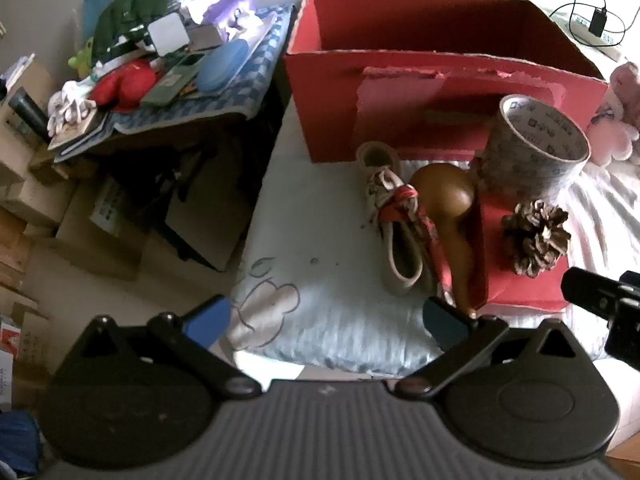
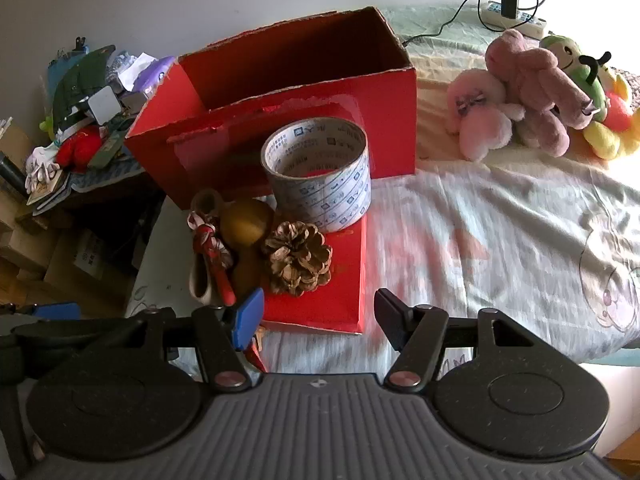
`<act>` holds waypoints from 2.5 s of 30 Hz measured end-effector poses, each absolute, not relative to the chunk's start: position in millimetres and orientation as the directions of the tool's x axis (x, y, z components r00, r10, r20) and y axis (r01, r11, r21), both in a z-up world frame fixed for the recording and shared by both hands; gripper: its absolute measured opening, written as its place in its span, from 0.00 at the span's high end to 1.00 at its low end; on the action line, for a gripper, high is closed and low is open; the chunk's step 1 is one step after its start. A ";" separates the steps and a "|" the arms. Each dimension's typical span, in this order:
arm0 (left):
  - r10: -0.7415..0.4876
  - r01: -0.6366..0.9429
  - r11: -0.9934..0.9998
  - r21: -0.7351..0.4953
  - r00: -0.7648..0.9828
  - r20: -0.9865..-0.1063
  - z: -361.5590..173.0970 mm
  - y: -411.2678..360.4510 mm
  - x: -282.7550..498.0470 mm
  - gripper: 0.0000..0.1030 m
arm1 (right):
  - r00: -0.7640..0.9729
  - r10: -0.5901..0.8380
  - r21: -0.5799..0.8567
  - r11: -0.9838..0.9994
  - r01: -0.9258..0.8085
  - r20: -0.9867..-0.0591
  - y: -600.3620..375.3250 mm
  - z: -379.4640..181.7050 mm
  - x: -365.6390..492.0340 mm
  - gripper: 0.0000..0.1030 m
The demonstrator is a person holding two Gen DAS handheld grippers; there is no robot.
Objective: Organize objects
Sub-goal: 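Move the right gripper toward the white tape roll, then grasp the tape roll rim with the right gripper and lift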
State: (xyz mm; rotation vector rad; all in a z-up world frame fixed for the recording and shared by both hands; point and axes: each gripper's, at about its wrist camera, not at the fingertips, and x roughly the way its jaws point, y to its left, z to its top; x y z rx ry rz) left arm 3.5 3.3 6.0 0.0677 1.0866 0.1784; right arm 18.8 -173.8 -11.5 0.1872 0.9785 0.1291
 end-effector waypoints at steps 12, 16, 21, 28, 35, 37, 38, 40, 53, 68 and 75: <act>0.180 -0.103 0.983 0.150 0.452 -0.874 6.4 -3.5 4.1 0.01 | 0.529 0.232 0.268 0.963 -0.009 -0.817 -180.2 -12.6 18.8 0.37; 0.192 -0.096 0.981 0.166 0.452 -0.871 8.9 -5.9 5.4 0.01 | 0.534 0.241 0.281 0.960 -0.006 -0.810 -185.6 -9.2 17.7 0.37; 0.201 -0.088 0.979 0.182 0.473 -0.858 18.3 -7.8 7.5 0.01 | 0.567 0.226 0.271 0.962 -0.005 -0.792 -191.3 -0.2 18.6 0.37; 0.160 -0.055 0.987 0.153 0.501 -0.850 32.2 -13.1 15.1 0.01 | 0.601 0.233 0.301 0.953 0.014 -0.765 -207.1 14.4 26.1 0.38; 0.151 -0.040 0.987 0.153 0.520 -0.841 47.2 -32.4 31.2 0.01 | 0.626 0.248 0.308 0.951 -0.013 -0.740 -226.8 24.4 48.4 0.42; 0.121 -0.036 0.992 0.120 0.526 -0.842 52.5 -35.9 37.2 0.02 | 0.642 0.270 0.326 0.945 -0.032 -0.717 -234.4 27.9 55.6 0.44; 0.102 -0.033 0.994 0.100 0.531 -0.841 55.2 -37.1 40.6 0.02 | 0.645 0.279 0.333 0.942 -0.040 -0.711 -238.3 28.8 60.1 0.44; 0.082 -0.039 0.997 0.073 0.538 -0.839 59.8 -40.0 49.7 0.02 | 0.637 0.286 0.334 0.941 -0.047 -0.716 -243.5 28.0 71.1 0.45; 0.024 -0.052 0.999 -0.001 0.489 -0.872 49.9 -72.1 102.8 0.19 | 0.531 0.409 0.387 0.908 -0.160 -0.742 -250.3 3.8 133.2 0.59; 0.047 -0.093 0.996 0.010 0.408 -0.912 20.2 -75.4 120.2 0.46 | 0.387 0.477 0.428 0.879 -0.212 -0.789 -243.3 -28.9 165.2 0.82; -0.032 -0.054 0.997 -0.057 0.390 -0.920 21.3 -85.8 128.8 0.84 | 0.380 0.495 0.453 0.869 -0.201 -0.781 -252.5 -25.5 168.4 0.83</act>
